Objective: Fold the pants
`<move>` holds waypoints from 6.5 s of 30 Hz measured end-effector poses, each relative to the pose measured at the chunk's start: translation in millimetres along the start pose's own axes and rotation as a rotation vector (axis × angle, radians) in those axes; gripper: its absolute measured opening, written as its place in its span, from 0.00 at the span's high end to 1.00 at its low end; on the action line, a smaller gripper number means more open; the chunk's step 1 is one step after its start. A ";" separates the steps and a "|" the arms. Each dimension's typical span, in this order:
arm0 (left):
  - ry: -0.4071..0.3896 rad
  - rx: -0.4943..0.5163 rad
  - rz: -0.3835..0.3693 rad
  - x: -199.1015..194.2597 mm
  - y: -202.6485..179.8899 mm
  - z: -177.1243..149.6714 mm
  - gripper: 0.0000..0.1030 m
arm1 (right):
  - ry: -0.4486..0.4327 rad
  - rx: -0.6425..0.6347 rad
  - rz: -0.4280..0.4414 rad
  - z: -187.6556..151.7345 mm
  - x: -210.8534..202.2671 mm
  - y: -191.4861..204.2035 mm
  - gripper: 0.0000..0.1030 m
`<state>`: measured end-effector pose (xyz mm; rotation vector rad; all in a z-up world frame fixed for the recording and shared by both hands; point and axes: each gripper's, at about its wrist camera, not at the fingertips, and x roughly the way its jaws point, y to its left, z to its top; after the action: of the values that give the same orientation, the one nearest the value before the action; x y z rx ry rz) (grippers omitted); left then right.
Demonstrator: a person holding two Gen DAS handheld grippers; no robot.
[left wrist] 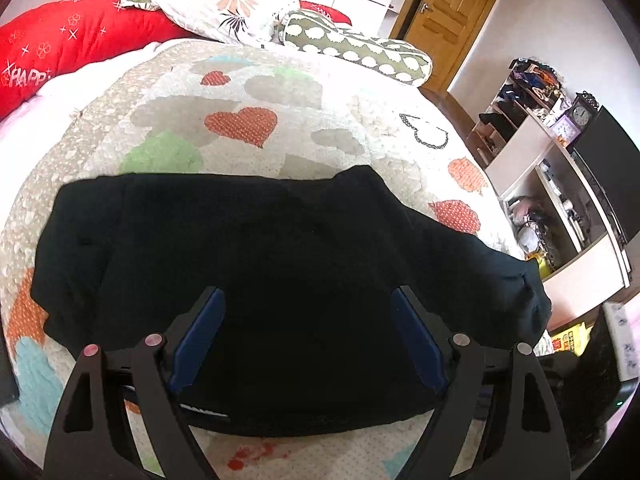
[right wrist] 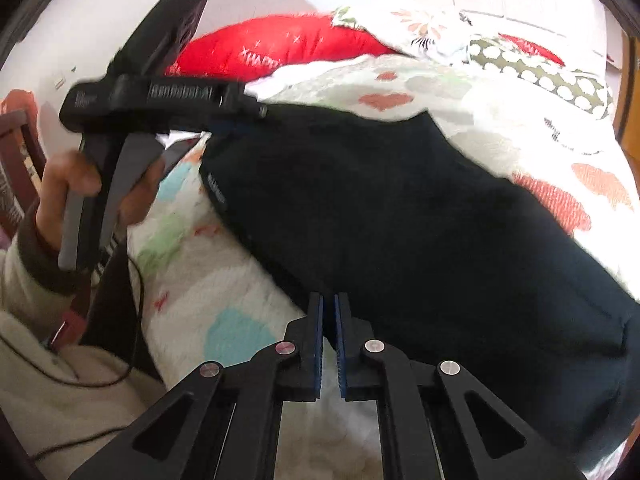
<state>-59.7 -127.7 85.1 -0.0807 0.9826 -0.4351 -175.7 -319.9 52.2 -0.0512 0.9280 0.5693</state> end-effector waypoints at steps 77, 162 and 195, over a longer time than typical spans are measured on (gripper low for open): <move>0.118 -0.046 -0.320 13.7 15.4 42.0 0.18 | -0.172 0.404 0.210 59.1 24.3 -26.0 0.52; 0.004 0.010 0.017 9.1 -12.1 -34.2 0.36 | -0.043 0.255 -0.307 26.6 26.7 -37.1 0.37; -0.042 -0.052 0.058 -8.8 13.4 -39.3 0.27 | -0.067 0.291 -0.269 70.7 28.5 -27.6 0.27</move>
<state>-91.9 -107.1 66.6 -0.1079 0.9530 -0.3537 -96.7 -310.9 68.0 0.1038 0.9129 0.1829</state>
